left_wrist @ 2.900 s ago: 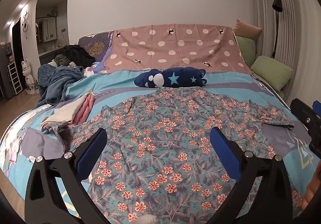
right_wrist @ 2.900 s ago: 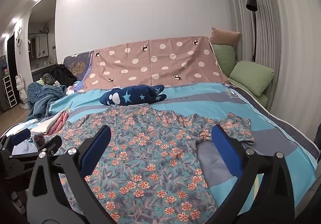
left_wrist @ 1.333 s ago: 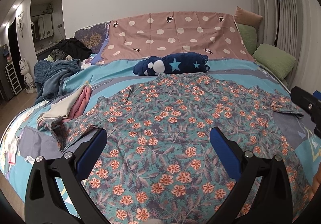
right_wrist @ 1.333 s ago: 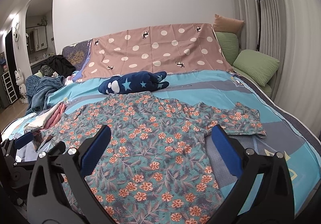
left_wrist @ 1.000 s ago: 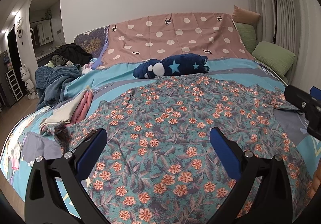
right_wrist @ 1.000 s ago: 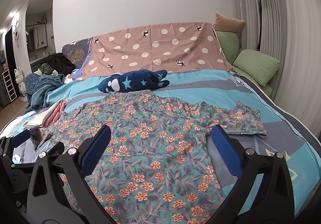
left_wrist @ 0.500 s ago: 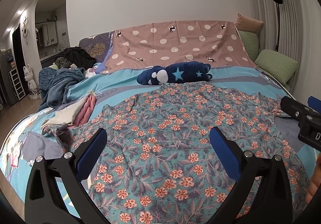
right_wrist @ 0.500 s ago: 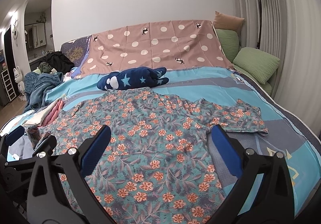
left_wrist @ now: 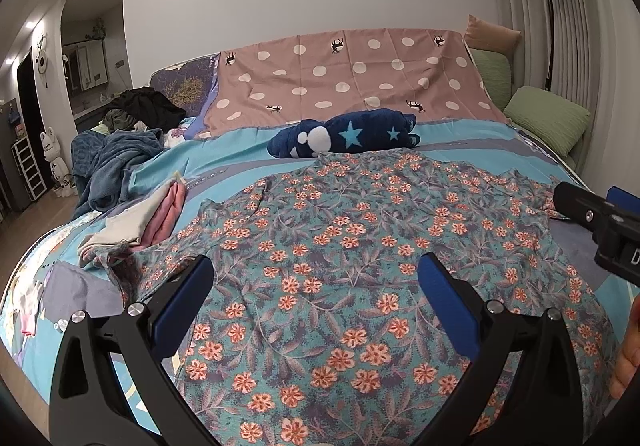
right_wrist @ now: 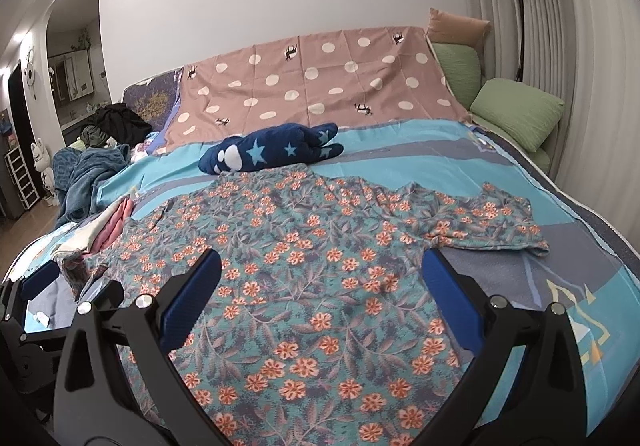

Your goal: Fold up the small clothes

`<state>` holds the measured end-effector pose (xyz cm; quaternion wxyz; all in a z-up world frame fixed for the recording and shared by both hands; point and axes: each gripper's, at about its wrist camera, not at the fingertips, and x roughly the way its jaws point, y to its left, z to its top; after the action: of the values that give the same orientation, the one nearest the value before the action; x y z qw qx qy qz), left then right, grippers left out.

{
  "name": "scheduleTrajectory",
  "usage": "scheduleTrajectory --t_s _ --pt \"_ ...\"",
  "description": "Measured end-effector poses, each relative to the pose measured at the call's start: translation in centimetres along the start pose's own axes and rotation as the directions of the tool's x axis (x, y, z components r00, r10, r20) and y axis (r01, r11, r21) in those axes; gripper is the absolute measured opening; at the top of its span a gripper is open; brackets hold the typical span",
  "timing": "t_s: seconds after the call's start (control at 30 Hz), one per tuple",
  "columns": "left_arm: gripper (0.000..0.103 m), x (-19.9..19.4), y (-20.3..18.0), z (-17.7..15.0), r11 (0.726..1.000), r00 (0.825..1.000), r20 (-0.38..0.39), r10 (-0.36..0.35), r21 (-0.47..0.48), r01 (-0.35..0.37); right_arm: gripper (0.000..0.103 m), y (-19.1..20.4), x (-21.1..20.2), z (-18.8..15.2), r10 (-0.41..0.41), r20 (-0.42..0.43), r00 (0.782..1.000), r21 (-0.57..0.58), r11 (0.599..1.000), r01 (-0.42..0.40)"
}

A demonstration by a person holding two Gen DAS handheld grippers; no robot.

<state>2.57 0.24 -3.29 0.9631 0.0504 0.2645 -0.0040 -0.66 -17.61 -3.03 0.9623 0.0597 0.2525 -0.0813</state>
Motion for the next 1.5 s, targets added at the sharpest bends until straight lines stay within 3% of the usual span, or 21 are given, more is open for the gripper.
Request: scheduleTrajectory --t_s 1.5 --pt "0.102 1.6 1.7 -1.0 0.998 0.999 0.006 -0.051 -0.037 0.052 0.101 2.8 1.1 0.6 -0.012 -0.007 1.000 -0.091 0.996 0.011"
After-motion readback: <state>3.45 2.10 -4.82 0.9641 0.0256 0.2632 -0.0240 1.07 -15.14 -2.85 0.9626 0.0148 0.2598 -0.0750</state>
